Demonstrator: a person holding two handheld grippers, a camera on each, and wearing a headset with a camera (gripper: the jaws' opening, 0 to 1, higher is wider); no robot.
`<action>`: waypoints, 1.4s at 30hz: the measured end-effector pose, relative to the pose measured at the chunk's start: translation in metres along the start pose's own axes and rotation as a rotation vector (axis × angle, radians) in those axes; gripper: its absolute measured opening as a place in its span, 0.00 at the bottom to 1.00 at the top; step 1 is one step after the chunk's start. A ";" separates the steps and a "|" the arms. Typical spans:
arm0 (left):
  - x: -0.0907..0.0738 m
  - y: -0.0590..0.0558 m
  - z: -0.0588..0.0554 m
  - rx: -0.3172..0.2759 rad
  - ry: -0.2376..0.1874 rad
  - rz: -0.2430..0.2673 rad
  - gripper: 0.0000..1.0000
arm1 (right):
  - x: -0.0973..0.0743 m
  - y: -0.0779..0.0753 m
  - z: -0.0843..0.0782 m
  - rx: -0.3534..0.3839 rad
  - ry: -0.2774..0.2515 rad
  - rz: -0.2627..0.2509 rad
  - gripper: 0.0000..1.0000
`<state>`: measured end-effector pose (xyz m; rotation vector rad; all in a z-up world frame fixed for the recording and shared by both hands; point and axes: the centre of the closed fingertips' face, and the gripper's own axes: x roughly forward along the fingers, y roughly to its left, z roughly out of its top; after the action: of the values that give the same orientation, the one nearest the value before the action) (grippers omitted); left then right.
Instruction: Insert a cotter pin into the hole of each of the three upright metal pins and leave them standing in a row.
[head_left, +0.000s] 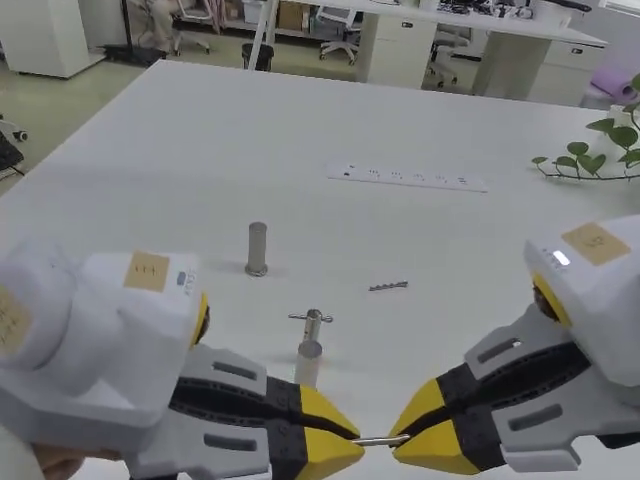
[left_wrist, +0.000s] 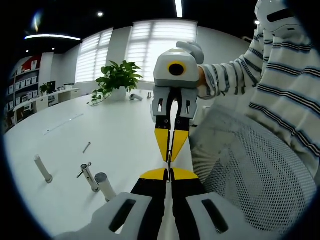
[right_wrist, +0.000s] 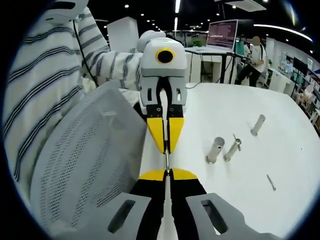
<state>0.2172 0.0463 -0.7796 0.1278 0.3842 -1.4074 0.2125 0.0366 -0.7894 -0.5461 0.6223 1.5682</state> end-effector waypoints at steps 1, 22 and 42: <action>0.000 0.001 0.000 -0.001 -0.001 0.001 0.01 | 0.000 -0.001 0.000 0.002 -0.002 -0.002 0.04; -0.020 0.077 0.003 -0.032 -0.100 0.321 0.25 | 0.001 -0.055 -0.010 0.096 0.009 -0.159 0.04; -0.001 0.098 -0.042 -0.093 -0.014 0.344 0.22 | 0.013 -0.077 -0.015 0.134 0.024 -0.208 0.04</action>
<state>0.3048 0.0770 -0.8320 0.1027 0.3952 -1.0490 0.2874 0.0399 -0.8146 -0.5122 0.6620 1.3162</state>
